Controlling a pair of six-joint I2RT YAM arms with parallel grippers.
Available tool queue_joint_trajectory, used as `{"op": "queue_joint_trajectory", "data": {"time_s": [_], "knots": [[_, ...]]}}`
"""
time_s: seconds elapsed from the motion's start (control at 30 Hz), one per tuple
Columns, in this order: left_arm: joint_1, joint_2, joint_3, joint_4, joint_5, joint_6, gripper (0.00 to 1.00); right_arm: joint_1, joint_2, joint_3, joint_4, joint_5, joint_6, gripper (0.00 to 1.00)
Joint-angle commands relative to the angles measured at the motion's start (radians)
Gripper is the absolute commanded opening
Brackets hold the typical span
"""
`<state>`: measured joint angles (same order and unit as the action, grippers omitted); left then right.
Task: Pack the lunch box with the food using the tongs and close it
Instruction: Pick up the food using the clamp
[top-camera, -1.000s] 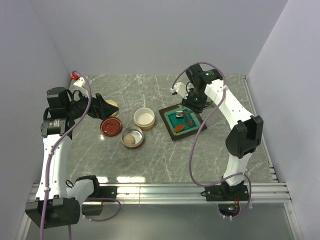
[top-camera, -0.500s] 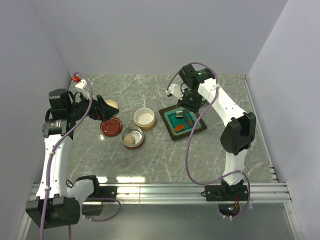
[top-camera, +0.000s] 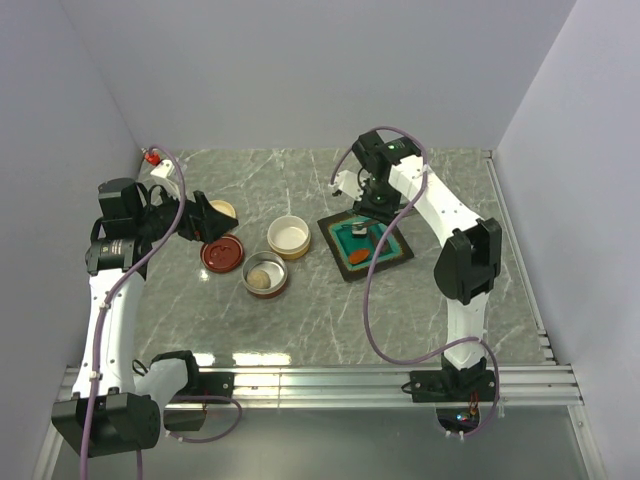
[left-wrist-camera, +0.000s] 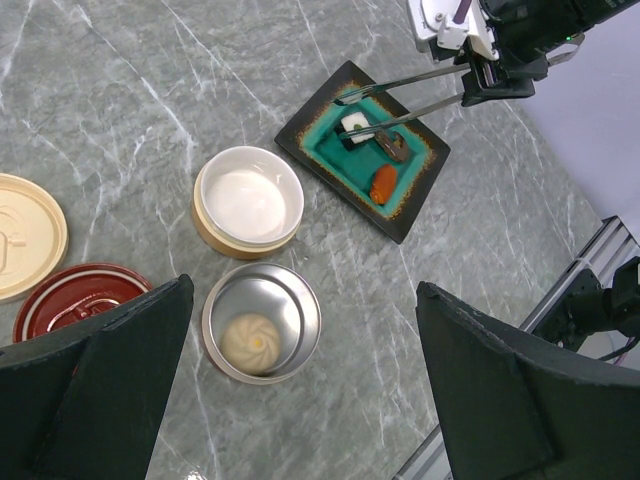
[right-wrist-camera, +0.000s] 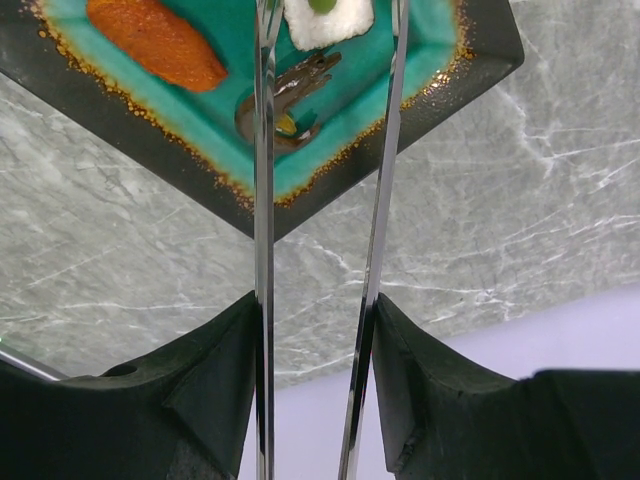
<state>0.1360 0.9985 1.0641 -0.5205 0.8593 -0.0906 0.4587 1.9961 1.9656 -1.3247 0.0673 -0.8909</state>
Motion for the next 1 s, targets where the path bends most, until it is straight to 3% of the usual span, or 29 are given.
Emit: {"op": "queue_joint_trajectory", "data": {"time_s": [0.0, 0.97], "knots": [[0.004, -0.014, -0.007, 0.024, 0.017, 0.009, 0.99, 0.006, -0.002, 0.041, -0.048, 0.020, -0.152, 0.52], [0.005, -0.015, -0.021, 0.031, 0.014, 0.002, 0.99, -0.026, -0.049, 0.024, -0.094, -0.041, -0.161, 0.55]]}}
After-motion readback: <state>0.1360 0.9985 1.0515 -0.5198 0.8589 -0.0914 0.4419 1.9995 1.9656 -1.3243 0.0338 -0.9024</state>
